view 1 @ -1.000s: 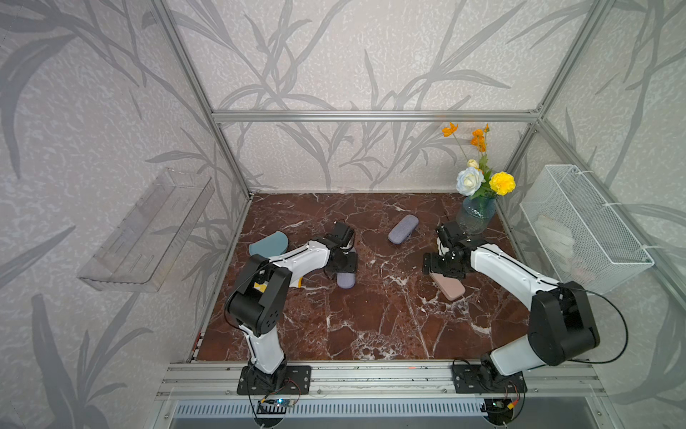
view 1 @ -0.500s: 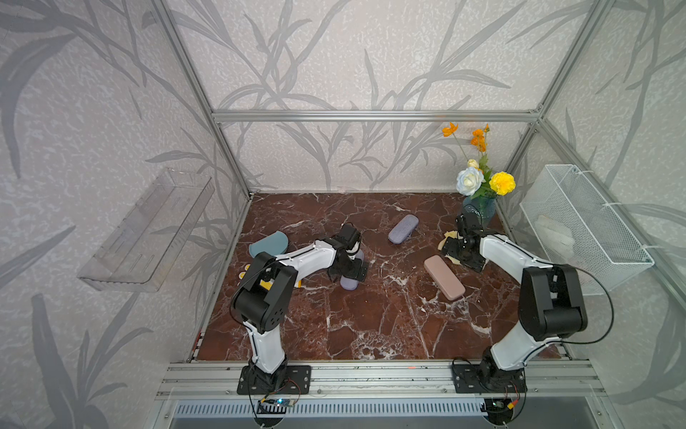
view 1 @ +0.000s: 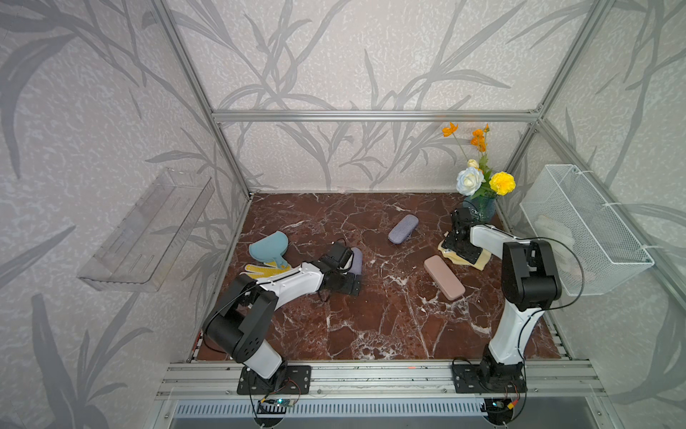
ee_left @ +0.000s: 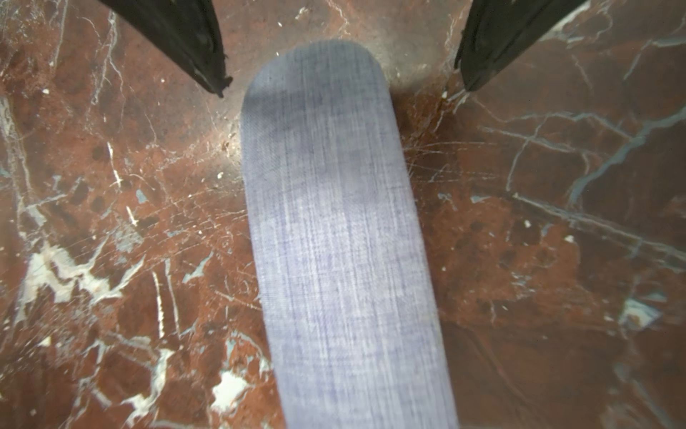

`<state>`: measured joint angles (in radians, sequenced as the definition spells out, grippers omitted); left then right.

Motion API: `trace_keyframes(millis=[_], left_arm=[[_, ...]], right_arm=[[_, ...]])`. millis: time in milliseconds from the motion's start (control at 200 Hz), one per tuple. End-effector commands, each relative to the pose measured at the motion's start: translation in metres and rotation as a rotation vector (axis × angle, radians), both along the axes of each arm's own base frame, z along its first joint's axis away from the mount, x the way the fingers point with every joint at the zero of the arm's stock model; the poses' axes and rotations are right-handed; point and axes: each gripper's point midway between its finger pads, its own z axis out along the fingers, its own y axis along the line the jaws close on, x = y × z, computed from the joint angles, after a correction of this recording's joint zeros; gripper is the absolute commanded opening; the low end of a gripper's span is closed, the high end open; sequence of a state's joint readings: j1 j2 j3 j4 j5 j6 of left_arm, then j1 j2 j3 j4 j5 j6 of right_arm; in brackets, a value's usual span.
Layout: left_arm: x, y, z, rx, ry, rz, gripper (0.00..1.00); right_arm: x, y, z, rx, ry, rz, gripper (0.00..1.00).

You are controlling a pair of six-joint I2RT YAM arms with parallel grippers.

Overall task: Wipe the eyeglass case
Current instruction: Pick up the cleaning item at the center of the board, then place the cleaning item at the center of the board.

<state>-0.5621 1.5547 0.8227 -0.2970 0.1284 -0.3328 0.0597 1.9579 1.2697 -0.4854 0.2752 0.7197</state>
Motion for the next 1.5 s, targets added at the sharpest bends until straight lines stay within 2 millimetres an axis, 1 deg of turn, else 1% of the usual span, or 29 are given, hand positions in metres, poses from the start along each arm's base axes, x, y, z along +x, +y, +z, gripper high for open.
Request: trace_keyframes(millis=[0, 20, 60, 100, 175, 195, 235, 280, 345, 405, 450, 465, 475, 495, 610, 675, 720, 820, 875, 940, 975, 1025, 1085, 1175, 1210, 1265, 1365, 1410, 1495], left_arm=[[0.010, -0.006, 0.017, -0.045, -0.096, -0.014, 0.96], [0.009, -0.006, 0.018, -0.051, -0.101, -0.020, 0.94], [0.008, -0.005, 0.019, -0.050, -0.105, -0.021, 0.94], [0.006, -0.003, 0.019, -0.047, -0.106, -0.022, 0.94], [0.005, 0.001, 0.020, -0.033, -0.116, -0.011, 0.94], [0.005, 0.002, 0.021, -0.030, -0.121, -0.008, 0.95], [0.005, 0.005, 0.021, -0.024, -0.129, -0.001, 0.95], [0.006, 0.007, 0.021, -0.021, -0.137, 0.010, 0.96], [0.010, 0.008, 0.021, -0.015, -0.143, 0.031, 0.98], [0.014, 0.007, 0.021, -0.006, -0.132, 0.044, 0.99], [0.018, 0.005, 0.019, 0.002, -0.121, 0.053, 1.00], [0.020, 0.004, 0.019, 0.000, -0.117, 0.055, 1.00], [0.020, 0.003, 0.018, 0.002, -0.114, 0.056, 1.00], [0.023, 0.001, 0.017, -0.001, -0.111, 0.060, 1.00], [0.037, -0.008, 0.016, 0.005, -0.094, 0.065, 1.00], [0.044, -0.014, 0.018, -0.002, -0.092, 0.056, 1.00], [0.048, -0.018, 0.016, -0.003, -0.089, 0.050, 1.00], [0.056, -0.018, 0.006, 0.052, -0.081, 0.029, 0.97], [0.058, -0.017, -0.001, 0.089, -0.070, 0.005, 0.94], [0.057, -0.016, -0.006, 0.114, -0.055, -0.024, 0.88], [0.056, -0.015, -0.007, 0.125, -0.050, -0.036, 0.86], [0.053, -0.013, -0.009, 0.142, -0.047, -0.059, 0.84], [0.050, -0.011, -0.009, 0.151, -0.050, -0.088, 0.83], [0.043, -0.024, -0.005, 0.115, -0.065, -0.194, 0.78], [0.041, -0.029, -0.003, 0.110, -0.072, -0.249, 0.75], [0.037, -0.038, -0.001, 0.119, -0.075, -0.337, 0.75], [0.024, -0.052, -0.004, 0.155, -0.049, -0.503, 0.74], [0.017, -0.054, -0.007, 0.178, -0.023, -0.555, 0.74], [0.007, -0.051, -0.010, 0.196, 0.023, -0.584, 0.76]], right_arm=[[-0.002, 0.001, -0.012, 0.040, 0.044, -0.024, 0.72], [-0.003, 0.002, -0.016, 0.055, 0.056, -0.029, 0.67], [-0.007, 0.003, -0.024, 0.085, 0.079, -0.040, 0.50], [-0.011, 0.003, -0.030, 0.105, 0.099, -0.052, 0.39], [-0.016, 0.001, -0.027, 0.097, 0.096, -0.057, 0.27], [-0.017, 0.001, -0.024, 0.096, 0.086, -0.056, 0.26], [-0.017, -0.001, -0.016, 0.085, 0.068, -0.053, 0.28], [-0.016, 0.000, -0.007, 0.083, 0.048, -0.032, 0.26], [-0.013, 0.003, 0.013, 0.085, -0.013, 0.016, 0.20], [-0.014, 0.006, 0.039, 0.062, -0.076, 0.061, 0.15], [-0.018, 0.009, 0.056, 0.050, -0.109, 0.089, 0.13], [-0.021, 0.009, 0.057, 0.042, -0.102, 0.104, 0.12], [-0.022, 0.010, 0.065, 0.037, -0.117, 0.119, 0.11], [-0.026, 0.012, 0.072, 0.033, -0.126, 0.133, 0.10], [-0.052, 0.025, 0.089, 0.051, -0.150, 0.191, 0.06], [-0.067, 0.039, 0.098, 0.072, -0.163, 0.247, 0.05], [-0.076, 0.054, 0.104, 0.078, -0.169, 0.296, 0.04], [-0.096, 0.107, 0.113, 0.095, -0.165, 0.486, 0.02], [-0.110, 0.141, 0.112, 0.120, -0.142, 0.608, 0.01], [-0.128, 0.173, 0.106, 0.142, -0.093, 0.735, 0.01], [-0.137, 0.184, 0.101, 0.147, -0.060, 0.780, 0.00], [-0.148, 0.193, 0.093, 0.172, -0.032, 0.814, 0.00], [-0.160, 0.198, 0.080, 0.229, -0.008, 0.835, 0.00], [-0.178, 0.205, 0.065, 0.285, 0.072, 0.912, 0.00], [-0.184, 0.204, 0.061, 0.287, 0.108, 0.926, 0.00], [-0.192, 0.201, 0.053, 0.290, 0.151, 0.939, 0.01], [-0.206, 0.197, 0.039, 0.299, 0.234, 0.960, 0.04], [-0.210, 0.197, 0.033, 0.308, 0.268, 0.967, 0.06], [-0.219, 0.190, 0.016, 0.294, 0.358, 0.950, 0.11]])
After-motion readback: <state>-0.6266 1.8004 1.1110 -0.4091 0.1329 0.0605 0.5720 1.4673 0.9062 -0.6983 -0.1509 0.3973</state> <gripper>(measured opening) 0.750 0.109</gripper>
